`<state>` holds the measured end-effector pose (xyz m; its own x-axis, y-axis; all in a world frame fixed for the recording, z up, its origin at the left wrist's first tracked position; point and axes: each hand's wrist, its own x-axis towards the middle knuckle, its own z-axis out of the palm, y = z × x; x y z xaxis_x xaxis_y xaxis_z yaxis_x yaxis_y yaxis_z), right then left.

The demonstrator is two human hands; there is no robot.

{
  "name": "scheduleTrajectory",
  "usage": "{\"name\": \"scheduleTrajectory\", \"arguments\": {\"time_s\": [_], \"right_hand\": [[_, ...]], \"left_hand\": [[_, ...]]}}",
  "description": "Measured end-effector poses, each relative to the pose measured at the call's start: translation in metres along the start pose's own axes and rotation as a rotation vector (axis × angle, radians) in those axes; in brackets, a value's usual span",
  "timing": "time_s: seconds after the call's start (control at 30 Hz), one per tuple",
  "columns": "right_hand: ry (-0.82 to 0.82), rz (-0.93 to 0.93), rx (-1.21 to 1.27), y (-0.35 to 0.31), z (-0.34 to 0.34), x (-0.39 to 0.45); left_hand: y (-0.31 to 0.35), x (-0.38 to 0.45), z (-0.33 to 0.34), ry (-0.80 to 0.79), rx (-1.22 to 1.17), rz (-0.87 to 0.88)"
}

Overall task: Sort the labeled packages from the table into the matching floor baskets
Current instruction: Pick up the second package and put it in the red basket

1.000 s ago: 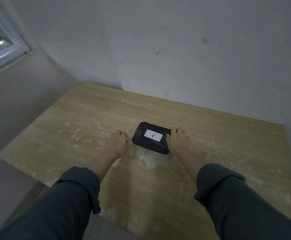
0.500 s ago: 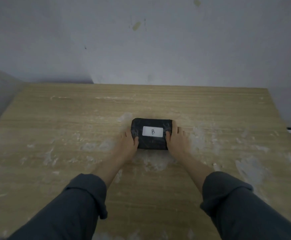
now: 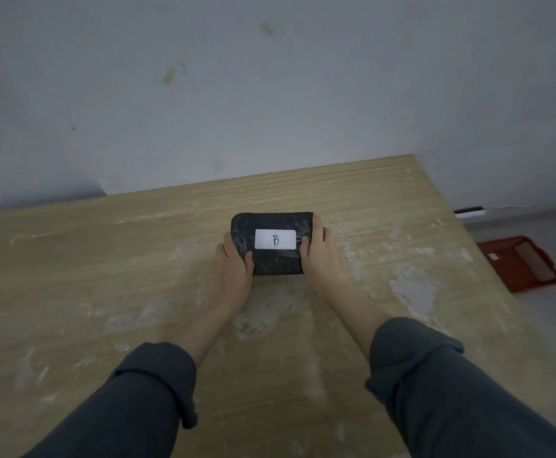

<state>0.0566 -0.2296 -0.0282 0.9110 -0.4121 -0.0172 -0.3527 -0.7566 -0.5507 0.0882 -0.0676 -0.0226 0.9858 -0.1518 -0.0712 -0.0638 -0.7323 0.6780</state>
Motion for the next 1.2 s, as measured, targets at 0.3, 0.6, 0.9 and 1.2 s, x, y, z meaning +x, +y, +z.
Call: {"name": "scheduleTrajectory", "arguments": {"time_s": [0.3, 0.6, 0.9, 1.2], "right_hand": [[0.1, 0.124, -0.169, 0.088, -0.125, -0.011], [0.133, 0.219, -0.185, 0.244, -0.244, -0.034], [0.208, 0.277, -0.128, 0.414, -0.355, -0.042], [0.23, 0.403, -0.021, 0.561, -0.427, -0.003]], "left_hand": [[0.129, -0.021, 0.051, -0.102, -0.006, 0.275], [0.268, -0.066, 0.171, -0.222, 0.051, 0.39], [0.41, -0.118, 0.315, -0.281, 0.001, 0.381], [0.519, -0.117, 0.445, -0.337, 0.048, 0.453]]}}
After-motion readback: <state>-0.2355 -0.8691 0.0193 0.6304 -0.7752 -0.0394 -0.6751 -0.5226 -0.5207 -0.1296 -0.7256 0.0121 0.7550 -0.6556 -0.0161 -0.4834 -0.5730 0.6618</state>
